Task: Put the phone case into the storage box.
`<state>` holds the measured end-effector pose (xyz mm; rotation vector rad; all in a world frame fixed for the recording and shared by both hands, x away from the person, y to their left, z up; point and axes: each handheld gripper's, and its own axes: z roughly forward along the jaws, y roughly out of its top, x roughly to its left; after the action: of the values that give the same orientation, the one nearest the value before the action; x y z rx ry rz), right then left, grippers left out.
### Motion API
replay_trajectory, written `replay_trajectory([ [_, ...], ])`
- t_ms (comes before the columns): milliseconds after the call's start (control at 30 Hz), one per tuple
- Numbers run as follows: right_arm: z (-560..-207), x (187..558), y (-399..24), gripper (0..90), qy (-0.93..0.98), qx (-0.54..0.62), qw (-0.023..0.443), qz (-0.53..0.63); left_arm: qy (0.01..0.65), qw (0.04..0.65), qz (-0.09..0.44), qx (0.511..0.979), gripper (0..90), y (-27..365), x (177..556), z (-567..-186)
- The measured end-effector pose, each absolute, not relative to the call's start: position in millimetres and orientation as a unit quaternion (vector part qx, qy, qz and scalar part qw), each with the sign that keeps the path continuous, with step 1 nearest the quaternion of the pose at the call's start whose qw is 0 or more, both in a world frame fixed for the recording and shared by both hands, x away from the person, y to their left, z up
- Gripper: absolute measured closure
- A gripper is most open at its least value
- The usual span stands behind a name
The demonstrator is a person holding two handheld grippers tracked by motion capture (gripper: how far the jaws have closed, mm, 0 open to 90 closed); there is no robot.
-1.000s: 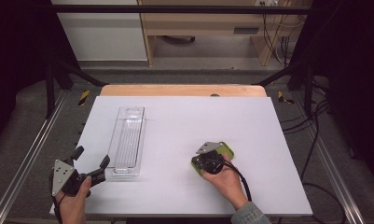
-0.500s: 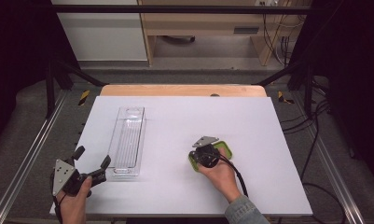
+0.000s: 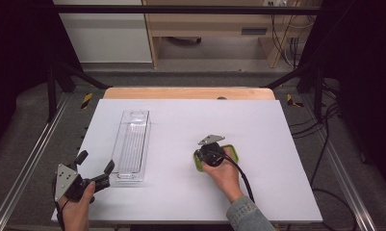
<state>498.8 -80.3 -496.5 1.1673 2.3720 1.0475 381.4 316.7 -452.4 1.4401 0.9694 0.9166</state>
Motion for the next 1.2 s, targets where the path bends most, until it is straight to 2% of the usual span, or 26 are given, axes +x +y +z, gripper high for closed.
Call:
replay_trajectory([
  [1033, -499.3, 517.4, -75.5, 90.0, 0.798, 0.446, 0.150, 0.376, 0.413, 0.555, 0.387, 0.610, 1.4, 315.7, 382.3, -453.0],
  [1200, -488.6, 509.4, -78.5, 90.0, 0.795, 0.432, 0.160, 0.395, 0.414, 0.556, 0.387, 0.608, 1.4, 316.9, 382.1, -452.9],
])
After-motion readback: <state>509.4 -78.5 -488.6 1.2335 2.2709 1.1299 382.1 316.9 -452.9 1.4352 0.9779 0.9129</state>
